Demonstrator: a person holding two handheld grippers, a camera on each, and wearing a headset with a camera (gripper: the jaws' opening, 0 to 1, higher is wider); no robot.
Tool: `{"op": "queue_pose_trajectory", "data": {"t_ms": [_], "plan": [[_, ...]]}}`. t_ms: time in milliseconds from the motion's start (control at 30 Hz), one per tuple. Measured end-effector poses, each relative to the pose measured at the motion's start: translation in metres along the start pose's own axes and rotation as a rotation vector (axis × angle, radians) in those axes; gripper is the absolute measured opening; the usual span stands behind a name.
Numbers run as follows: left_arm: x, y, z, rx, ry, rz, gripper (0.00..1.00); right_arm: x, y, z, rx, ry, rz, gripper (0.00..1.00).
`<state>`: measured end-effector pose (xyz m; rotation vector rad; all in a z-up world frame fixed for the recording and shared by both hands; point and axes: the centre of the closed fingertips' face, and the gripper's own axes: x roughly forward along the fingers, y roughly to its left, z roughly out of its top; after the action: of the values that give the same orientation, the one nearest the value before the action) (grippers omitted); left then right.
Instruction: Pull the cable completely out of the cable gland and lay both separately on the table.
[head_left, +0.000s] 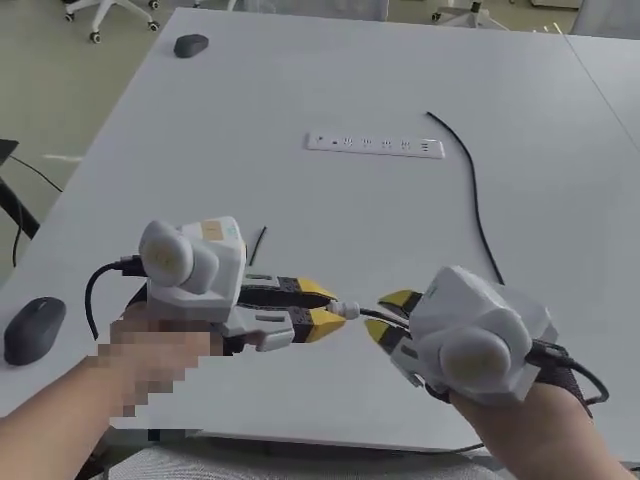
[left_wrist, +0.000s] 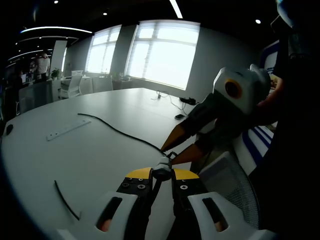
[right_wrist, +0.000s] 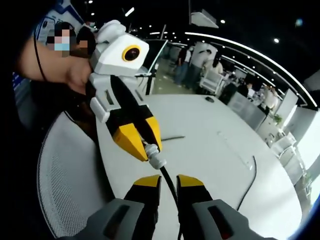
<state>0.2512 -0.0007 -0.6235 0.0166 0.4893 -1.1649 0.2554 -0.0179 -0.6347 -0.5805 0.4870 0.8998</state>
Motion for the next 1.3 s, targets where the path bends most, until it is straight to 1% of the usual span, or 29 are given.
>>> {"op": "queue_pose_trajectory", "data": {"t_ms": [100, 200, 267, 333, 367, 433, 500, 667, 933, 967, 1000, 1033, 1133, 1200, 1300], "plan": [[0.002, -0.001, -0.001, 0.003, 0.003, -0.003, 0.15, 0.004, 0.003, -0.003, -0.014, 0.009, 0.014, 0.07], [0.004, -0.002, -0.003, 0.010, 0.009, -0.007, 0.15, 0.004, 0.001, -0.004, -0.043, 0.013, 0.001, 0.03], [0.005, -0.002, -0.003, 0.010, 0.009, -0.007, 0.15, 0.003, 0.001, -0.005, -0.042, 0.011, -0.001, 0.02], [0.005, -0.002, -0.001, 0.006, 0.004, -0.008, 0.15, 0.002, -0.001, -0.005, -0.005, -0.007, -0.004, 0.02], [0.005, -0.001, -0.001, 0.005, 0.002, -0.009, 0.15, 0.002, -0.001, -0.005, 0.000, -0.010, -0.004, 0.02], [0.006, 0.000, 0.001, 0.003, -0.005, -0.009, 0.15, 0.001, -0.004, -0.005, 0.032, -0.024, -0.013, 0.01], [0.007, 0.000, 0.002, 0.003, -0.006, -0.008, 0.15, 0.001, -0.006, -0.007, 0.048, -0.018, -0.018, 0.01], [0.010, 0.002, 0.005, -0.006, -0.016, -0.004, 0.15, 0.000, -0.015, -0.016, 0.133, -0.017, -0.038, 0.00], [0.010, 0.002, 0.004, -0.006, -0.014, -0.004, 0.15, -0.001, -0.021, -0.030, 0.197, -0.002, -0.055, 0.00], [0.010, 0.002, 0.004, -0.006, -0.015, -0.004, 0.15, -0.002, -0.023, -0.032, 0.216, -0.003, -0.062, 0.00], [0.009, 0.003, 0.005, -0.008, -0.018, -0.004, 0.15, -0.003, -0.026, -0.033, 0.256, -0.017, -0.074, 0.00], [0.009, 0.003, 0.006, -0.009, -0.021, -0.003, 0.15, -0.003, -0.027, -0.035, 0.276, -0.016, -0.072, 0.00], [0.007, 0.004, 0.008, -0.011, -0.028, 0.000, 0.15, -0.004, -0.035, -0.044, 0.307, -0.011, -0.094, 0.00], [0.006, 0.004, 0.009, -0.022, -0.038, -0.001, 0.15, -0.004, -0.040, -0.051, 0.350, -0.007, -0.110, 0.00], [0.006, 0.004, 0.009, -0.019, -0.035, 0.004, 0.15, -0.005, -0.046, -0.059, 0.408, -0.012, -0.128, 0.00]]}}
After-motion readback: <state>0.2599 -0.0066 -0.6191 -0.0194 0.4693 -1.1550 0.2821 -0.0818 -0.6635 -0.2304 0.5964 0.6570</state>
